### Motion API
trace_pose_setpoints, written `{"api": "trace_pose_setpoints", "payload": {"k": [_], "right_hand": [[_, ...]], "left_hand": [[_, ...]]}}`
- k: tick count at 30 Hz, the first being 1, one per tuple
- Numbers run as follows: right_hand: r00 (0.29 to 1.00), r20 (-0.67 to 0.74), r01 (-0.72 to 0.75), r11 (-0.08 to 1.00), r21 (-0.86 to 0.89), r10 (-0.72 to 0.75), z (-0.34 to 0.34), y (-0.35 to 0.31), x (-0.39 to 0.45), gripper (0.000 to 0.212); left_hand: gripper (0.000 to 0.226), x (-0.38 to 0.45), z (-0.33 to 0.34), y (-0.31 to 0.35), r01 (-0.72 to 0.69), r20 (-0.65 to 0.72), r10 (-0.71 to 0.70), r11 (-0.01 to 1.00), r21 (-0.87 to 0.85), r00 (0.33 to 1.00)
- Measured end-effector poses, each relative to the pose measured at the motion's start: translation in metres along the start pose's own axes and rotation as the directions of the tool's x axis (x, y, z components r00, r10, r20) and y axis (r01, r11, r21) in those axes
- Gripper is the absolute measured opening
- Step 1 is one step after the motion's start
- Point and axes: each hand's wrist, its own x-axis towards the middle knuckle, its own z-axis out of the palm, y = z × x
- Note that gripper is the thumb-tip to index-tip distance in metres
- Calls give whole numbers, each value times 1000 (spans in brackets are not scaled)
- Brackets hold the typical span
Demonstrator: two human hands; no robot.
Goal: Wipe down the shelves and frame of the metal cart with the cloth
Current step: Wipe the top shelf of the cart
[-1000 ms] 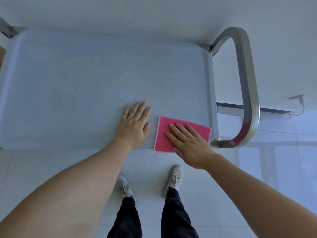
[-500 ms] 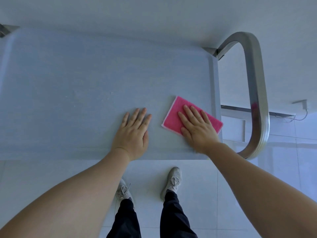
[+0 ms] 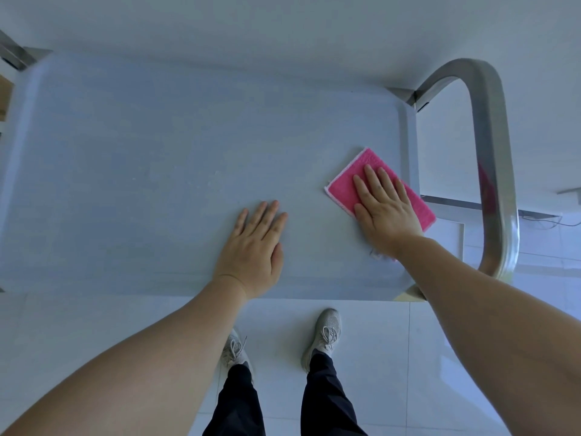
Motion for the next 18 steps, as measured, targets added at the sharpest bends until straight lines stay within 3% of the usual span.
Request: {"api": "trace_pose_setpoints", "payload": {"k": [4, 9, 18], "right_hand": [[1000, 7, 7, 1000, -10, -7, -5, 7, 2, 55], [1000, 2, -7, 998, -61, 7, -4, 6, 3, 57], [1000, -17, 11, 1000, 7, -11, 10, -38, -31, 61]], "left_hand": [[54, -5, -8, 0, -20, -13, 19, 997, -72, 1000], [58, -12, -16, -26, 37, -6, -36, 997, 75, 999], [62, -15, -8, -35, 73, 8, -74, 995, 60, 997]]}}
